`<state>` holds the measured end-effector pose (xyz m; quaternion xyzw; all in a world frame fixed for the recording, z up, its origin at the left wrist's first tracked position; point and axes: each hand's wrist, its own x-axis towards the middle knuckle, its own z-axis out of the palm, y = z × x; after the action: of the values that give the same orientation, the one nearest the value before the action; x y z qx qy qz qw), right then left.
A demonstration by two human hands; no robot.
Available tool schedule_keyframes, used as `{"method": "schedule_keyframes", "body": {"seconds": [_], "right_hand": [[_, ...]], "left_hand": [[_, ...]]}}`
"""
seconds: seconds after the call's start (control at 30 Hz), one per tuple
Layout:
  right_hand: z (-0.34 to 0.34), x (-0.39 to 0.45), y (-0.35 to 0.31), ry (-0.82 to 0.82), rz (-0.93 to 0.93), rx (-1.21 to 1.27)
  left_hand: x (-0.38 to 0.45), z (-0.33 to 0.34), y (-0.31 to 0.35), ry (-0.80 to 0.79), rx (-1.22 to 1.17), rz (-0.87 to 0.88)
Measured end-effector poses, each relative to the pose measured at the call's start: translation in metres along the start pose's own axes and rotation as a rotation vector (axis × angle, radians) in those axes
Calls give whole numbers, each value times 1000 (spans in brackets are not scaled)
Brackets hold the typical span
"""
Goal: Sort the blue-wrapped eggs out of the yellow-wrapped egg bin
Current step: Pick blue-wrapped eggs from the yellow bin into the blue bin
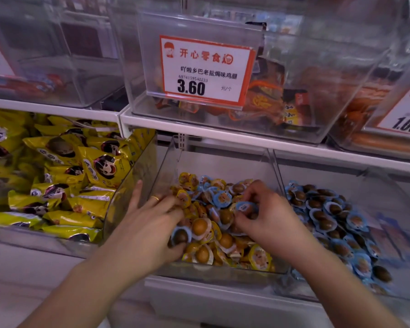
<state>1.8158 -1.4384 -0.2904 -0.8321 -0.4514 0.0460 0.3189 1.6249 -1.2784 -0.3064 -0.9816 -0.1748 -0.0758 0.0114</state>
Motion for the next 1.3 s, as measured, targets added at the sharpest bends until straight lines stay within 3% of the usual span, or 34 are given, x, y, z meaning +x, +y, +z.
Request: {"method": "schedule_keyframes", "body": {"seconds": [0.07,0.13,0.3,0.43,0.53,0.6,0.7,0.77,1.03,1.2,1.3], "right_hand": [[8,1,-2,22,-4,11],[17,4,-5,-58,17,35],[33,13,-10,-217,25,-195],[31,11,-13,-222,4,-116],[26,7,-16,-143,128,217],[19,4,-18,-131,299,669],[5,-6,-25,-333,523,1409],[-3,-12,-27,-434,464,1579],[-44,-24,12,-26,384,1346],[-76,-18,73,244,435,925],[-80,-7,102,158,589,1051]], "left_hand": [[4,2,1,89,-21,25],[7,2,2,115,-39,38],[11,3,0,125,-119,-2],[16,3,0,225,-148,-22],[22,2,3,414,-372,-54],[25,-1,15,532,-653,-107],[33,-2,45,609,-875,-144],[40,2,64,611,-924,-116],[59,14,94,392,-1049,98],[69,24,74,362,-715,31],[71,31,64,111,-461,20]]}}
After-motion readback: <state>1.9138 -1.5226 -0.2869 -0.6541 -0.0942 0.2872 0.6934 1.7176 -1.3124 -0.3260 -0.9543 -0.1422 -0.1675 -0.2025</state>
